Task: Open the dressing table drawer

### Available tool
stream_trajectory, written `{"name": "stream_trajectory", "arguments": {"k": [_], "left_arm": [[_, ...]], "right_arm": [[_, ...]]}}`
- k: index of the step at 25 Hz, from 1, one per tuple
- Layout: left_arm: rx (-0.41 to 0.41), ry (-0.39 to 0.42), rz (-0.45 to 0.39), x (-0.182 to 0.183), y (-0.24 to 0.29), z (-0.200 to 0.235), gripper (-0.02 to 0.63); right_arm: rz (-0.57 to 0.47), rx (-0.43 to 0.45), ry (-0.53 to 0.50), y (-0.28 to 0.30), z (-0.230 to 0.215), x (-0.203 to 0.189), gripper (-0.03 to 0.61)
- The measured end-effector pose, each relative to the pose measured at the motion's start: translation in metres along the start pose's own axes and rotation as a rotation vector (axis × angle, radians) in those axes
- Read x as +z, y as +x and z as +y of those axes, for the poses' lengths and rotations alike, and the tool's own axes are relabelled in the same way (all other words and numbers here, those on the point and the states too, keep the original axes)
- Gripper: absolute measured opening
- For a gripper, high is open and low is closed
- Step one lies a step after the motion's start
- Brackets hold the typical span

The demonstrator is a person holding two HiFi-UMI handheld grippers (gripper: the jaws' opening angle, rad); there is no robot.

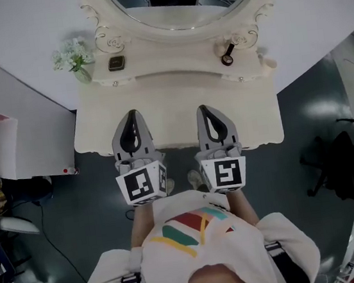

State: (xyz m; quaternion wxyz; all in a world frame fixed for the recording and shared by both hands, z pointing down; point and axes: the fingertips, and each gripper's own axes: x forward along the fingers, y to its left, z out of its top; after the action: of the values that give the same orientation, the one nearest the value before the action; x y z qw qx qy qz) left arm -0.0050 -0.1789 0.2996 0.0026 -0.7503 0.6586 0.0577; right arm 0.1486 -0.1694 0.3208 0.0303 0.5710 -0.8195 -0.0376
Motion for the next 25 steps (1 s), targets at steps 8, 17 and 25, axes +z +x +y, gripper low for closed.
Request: {"name": "stream_trajectory", "arguments": {"k": [8,17,25], "left_arm": [[-0.009,0.008,0.047,-0.021,0.014,0.023,0.011],[-0.009,0.037,0.109,-0.057,0.055,0.075,0.081],[-0.069,0.072,0.185,-0.124,0.107,0.1,0.198]], "right_arm": [[0.039,0.045,0.006,0.009,0.017,-0.012,0.0],[0.087,0.123,0.004,0.025,0.053,-0.031,0.0],[0.131,0.138,0.022,0.045,0.064,-0.05,0.0]]}}
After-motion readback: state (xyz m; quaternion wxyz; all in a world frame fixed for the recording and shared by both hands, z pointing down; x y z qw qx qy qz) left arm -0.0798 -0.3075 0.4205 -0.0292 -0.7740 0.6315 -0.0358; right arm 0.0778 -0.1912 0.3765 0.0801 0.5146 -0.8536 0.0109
